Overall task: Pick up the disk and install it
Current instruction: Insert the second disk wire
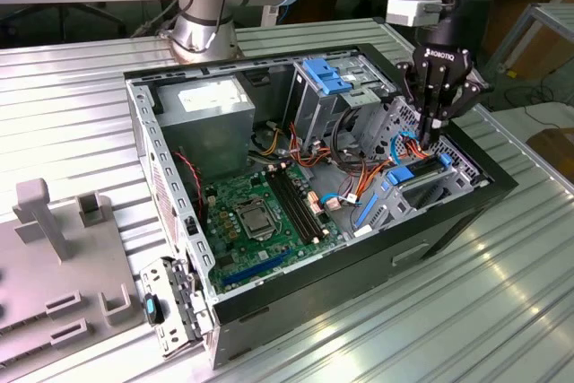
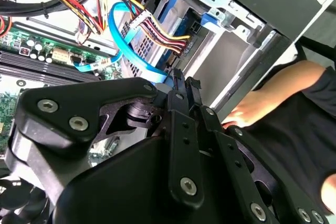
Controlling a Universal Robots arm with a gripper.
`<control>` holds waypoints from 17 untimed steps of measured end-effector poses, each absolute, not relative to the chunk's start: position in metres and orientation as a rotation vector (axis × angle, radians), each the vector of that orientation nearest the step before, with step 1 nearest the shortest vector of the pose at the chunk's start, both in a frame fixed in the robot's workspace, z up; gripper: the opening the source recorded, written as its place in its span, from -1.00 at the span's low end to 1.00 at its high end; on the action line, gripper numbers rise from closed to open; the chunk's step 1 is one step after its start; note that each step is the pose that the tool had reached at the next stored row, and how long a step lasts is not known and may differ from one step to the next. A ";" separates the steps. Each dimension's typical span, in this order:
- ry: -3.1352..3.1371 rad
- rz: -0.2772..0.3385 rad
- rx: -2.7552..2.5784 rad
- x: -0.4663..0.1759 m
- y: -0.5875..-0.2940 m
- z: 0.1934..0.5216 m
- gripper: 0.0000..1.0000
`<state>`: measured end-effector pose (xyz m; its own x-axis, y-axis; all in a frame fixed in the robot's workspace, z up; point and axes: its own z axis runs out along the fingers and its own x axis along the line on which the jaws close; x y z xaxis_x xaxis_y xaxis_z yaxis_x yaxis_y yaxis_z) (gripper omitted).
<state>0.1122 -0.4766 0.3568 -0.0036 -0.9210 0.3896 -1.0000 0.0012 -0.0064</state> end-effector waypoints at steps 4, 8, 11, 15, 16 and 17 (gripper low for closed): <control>-2.037 0.364 2.032 0.110 -0.489 0.355 -0.67; -2.067 0.316 2.064 0.109 -0.495 0.354 -0.67; -2.087 0.308 2.091 0.109 -0.502 0.353 -0.67; -2.087 0.309 2.106 0.109 -0.507 0.352 -0.67; -2.089 0.304 2.112 0.109 -0.509 0.352 -0.67; -2.091 0.297 2.118 0.109 -0.510 0.351 -0.67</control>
